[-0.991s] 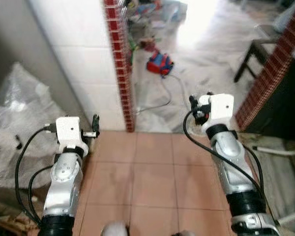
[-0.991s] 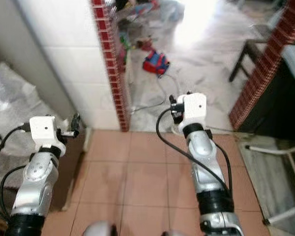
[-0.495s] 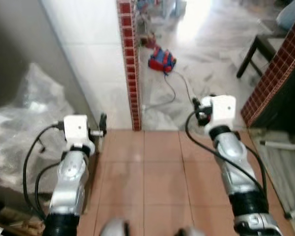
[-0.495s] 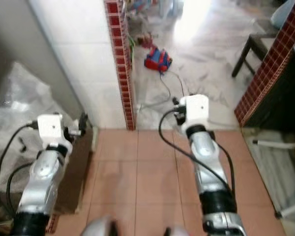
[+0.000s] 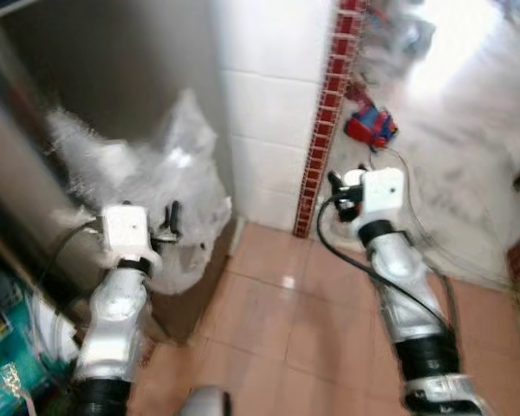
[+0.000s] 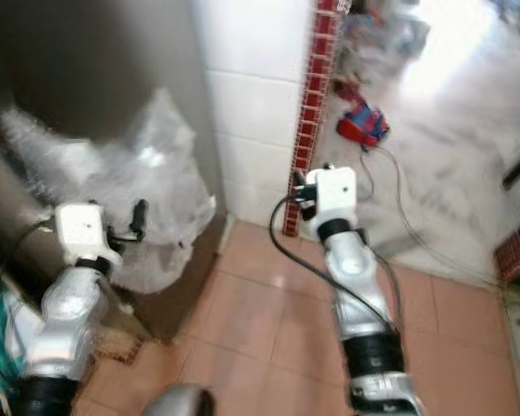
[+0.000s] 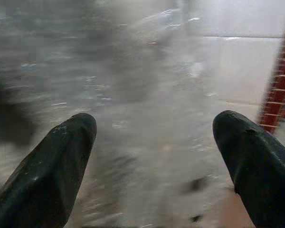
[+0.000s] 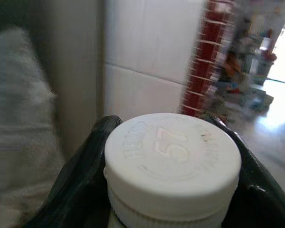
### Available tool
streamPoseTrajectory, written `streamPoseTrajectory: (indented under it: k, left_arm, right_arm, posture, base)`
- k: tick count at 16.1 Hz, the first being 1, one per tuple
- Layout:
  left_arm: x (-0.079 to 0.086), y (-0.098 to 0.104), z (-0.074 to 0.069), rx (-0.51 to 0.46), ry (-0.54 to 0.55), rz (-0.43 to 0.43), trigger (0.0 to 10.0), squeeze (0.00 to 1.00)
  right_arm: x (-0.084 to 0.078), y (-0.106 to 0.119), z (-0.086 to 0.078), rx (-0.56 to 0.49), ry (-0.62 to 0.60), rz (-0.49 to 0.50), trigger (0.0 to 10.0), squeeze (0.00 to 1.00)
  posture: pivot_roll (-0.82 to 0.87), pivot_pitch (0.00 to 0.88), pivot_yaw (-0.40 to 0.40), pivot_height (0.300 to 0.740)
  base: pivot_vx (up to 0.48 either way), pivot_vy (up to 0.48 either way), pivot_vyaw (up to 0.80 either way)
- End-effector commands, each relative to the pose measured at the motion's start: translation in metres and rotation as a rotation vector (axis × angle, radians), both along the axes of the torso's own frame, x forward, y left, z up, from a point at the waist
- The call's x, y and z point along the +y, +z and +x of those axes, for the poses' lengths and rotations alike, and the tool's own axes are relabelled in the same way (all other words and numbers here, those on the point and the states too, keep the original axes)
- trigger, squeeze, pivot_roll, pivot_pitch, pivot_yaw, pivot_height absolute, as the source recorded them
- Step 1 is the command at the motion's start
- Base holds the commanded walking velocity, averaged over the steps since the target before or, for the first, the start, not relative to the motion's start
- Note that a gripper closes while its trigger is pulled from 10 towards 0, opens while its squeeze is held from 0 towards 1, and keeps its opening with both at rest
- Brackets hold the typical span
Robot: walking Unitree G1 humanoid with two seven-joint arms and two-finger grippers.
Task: Restocking fridge
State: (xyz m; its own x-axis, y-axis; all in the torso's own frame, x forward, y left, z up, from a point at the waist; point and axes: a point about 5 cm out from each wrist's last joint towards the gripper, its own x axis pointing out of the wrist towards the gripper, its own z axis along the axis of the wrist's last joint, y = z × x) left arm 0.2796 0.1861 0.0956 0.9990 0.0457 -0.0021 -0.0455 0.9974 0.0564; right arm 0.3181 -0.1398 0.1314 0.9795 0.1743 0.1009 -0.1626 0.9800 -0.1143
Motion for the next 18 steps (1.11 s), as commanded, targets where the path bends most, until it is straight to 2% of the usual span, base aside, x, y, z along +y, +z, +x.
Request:
streamPoseTrajectory:
  k: [1,3,7,10,12,18]
  left_arm:
    - [-0.003,0.005,0.001,-0.022,-0.014,-0.002,10.0,0.0]
    - [-0.001,0.007,0.001,-0.029,0.002,-0.016,10.0,0.0]
    - [0.012,0.018,0.002,-0.089,0.065,-0.04,10.0,0.0]
    - [0.022,0.017,0.01,-0.051,0.095,-0.09,10.0,0.0]
    - [0.021,0.02,0.022,-0.041,0.049,-0.127,10.0,0.0]
    - [0.025,0.03,0.054,-0.033,0.071,-0.235,10.0,0.0]
  right_arm:
    - [-0.002,0.009,0.003,-0.041,-0.007,-0.004,10.0,0.0]
    - [-0.003,0.009,0.003,-0.039,-0.009,-0.008,10.0,0.0]
    - [-0.006,0.007,0.002,-0.033,-0.021,-0.017,10.0,0.0]
    - [-0.006,0.008,0.002,-0.037,-0.028,-0.024,10.0,0.0]
    - [-0.007,0.008,0.001,-0.039,-0.031,-0.03,10.0,0.0]
    - [-0.011,0.011,-0.003,-0.05,-0.045,-0.049,10.0,0.0]
  posture:
    - [0.04,0.0,0.014,0.74]
    - [0.04,0.003,0.013,0.74]
    - [0.04,0.011,0.011,0.74]
    - [0.04,0.016,0.011,0.74]
    - [0.03,0.021,0.012,0.74]
    - [0.01,0.037,0.019,0.74]
  base:
    - [0.0,0.0,0.8]
    - [0.0,0.0,0.8]
    - [0.0,0.0,0.0]
    - [0.0,0.0,0.0]
    - [0.0,0.0,0.0]
    - [0.0,0.0,0.0]
